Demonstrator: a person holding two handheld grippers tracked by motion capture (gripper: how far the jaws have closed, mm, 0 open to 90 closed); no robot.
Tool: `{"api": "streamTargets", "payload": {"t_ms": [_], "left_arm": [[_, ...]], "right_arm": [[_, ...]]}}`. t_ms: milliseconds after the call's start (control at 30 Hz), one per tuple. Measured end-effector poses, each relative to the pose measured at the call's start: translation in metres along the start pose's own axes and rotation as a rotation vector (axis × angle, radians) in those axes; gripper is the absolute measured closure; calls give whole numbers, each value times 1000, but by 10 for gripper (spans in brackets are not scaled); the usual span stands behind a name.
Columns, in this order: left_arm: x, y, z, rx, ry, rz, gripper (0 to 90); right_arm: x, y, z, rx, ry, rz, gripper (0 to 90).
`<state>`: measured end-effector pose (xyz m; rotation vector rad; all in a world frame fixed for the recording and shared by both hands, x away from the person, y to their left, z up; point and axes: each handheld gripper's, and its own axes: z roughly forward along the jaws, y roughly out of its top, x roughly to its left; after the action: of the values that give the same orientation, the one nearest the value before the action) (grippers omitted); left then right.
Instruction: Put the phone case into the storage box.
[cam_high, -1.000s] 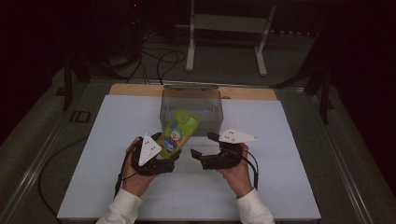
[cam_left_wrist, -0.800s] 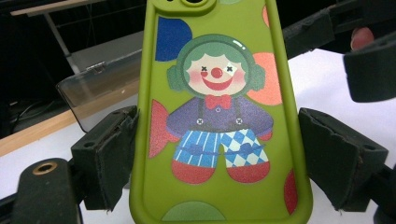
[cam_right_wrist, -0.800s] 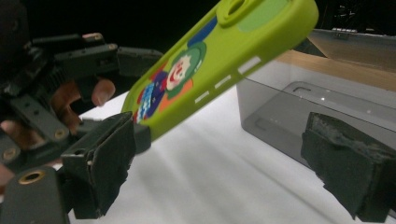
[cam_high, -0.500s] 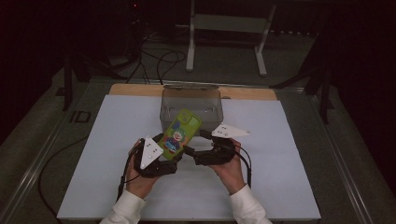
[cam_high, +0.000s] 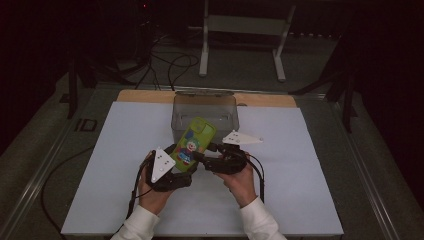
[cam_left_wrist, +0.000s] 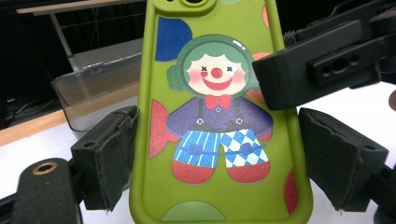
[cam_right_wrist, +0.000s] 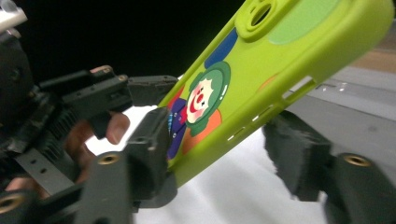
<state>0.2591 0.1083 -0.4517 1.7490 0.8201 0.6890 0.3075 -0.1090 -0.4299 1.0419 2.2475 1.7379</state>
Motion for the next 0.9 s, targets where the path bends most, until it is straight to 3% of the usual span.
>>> {"api": "streamTargets", "payload": {"t_ms": [100,233,467,600,900], "left_arm": [[-1,0,0,-8,-1,-10,155],[-2,-1,0,-17,9,-16,155],[0,-2,-1,-30,18,-45,155],[0,-3,0,-30,16,-82,155],[-8,-7,5,-1,58,-139,157]], "right_arm": [[0,0,2,-6,22,30,551],[1,0,4,-7,17,61,543],[0,0,7,-27,56,105,664],[0,0,8,-34,69,137,692],[5,-1,11,-36,68,151,774]]}}
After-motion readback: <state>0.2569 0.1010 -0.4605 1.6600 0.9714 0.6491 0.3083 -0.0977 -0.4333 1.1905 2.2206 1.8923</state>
